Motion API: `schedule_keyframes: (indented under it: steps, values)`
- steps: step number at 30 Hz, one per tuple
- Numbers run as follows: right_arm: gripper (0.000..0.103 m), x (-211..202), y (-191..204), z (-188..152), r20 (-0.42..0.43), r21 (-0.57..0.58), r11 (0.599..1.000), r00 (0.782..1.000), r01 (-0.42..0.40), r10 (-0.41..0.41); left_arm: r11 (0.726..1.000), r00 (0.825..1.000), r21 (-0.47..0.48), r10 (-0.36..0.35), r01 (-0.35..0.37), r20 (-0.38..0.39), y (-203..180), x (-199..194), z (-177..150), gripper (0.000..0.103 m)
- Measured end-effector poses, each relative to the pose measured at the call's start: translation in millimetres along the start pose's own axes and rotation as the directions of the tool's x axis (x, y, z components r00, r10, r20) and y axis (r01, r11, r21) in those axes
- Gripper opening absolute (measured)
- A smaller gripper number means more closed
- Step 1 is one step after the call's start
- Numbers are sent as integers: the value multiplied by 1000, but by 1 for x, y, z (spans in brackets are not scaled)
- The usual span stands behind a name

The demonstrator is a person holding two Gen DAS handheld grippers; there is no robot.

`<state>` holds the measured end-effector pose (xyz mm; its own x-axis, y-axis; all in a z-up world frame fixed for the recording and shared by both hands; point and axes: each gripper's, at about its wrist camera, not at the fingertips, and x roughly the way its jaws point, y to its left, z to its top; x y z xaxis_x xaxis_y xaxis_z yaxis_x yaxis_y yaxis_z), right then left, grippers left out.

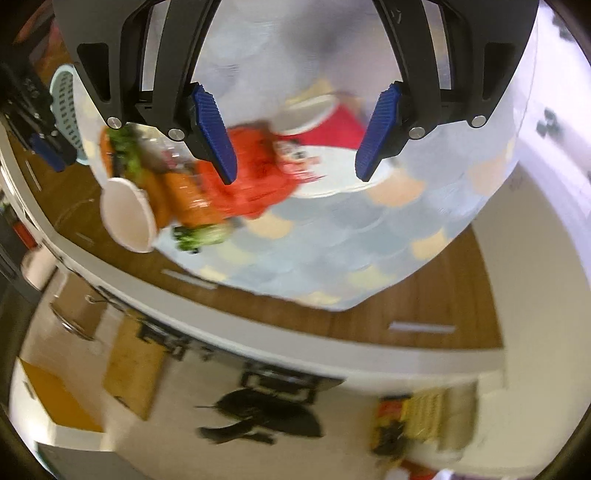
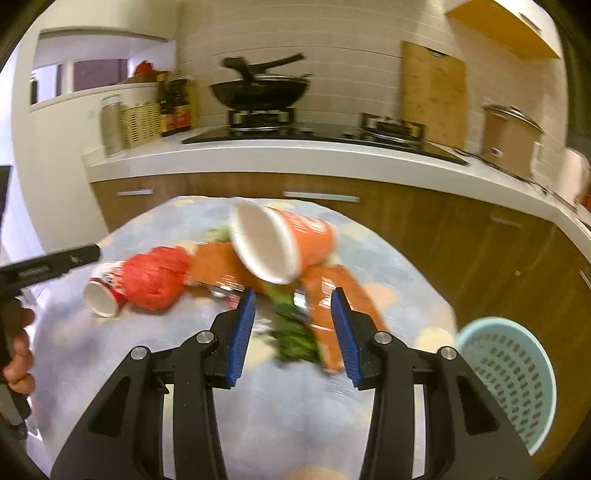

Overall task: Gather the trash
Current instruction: 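Grasp the red-and-white paper cup with left tool while right tool grasps the red bag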

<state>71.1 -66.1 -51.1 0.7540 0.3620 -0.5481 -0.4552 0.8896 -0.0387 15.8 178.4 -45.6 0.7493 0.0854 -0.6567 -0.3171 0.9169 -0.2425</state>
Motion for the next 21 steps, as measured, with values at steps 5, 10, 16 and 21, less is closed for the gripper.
schedule_keyframes:
  steps: [5, 10, 16, 21]
  values:
    - [39, 7, 34, 7, -3, -56, 998, 1000, -23, 23, 998, 996, -61, -13, 8, -88, 17, 25, -4, 65]
    - [39, 16, 47, 3, -33, -82, 996, 999, -40, 37, 994, 991, -105, -44, 30, -128, 25, 42, -11, 73]
    - [39, 26, 56, 3, -57, -91, 994, 997, -57, 52, 993, 989, -111, -58, 43, -135, 23, 51, -13, 71]
    - [39, 35, 63, 3, -74, -95, 993, 995, -73, 66, 993, 992, -108, -51, 38, -118, 24, 50, -13, 71]
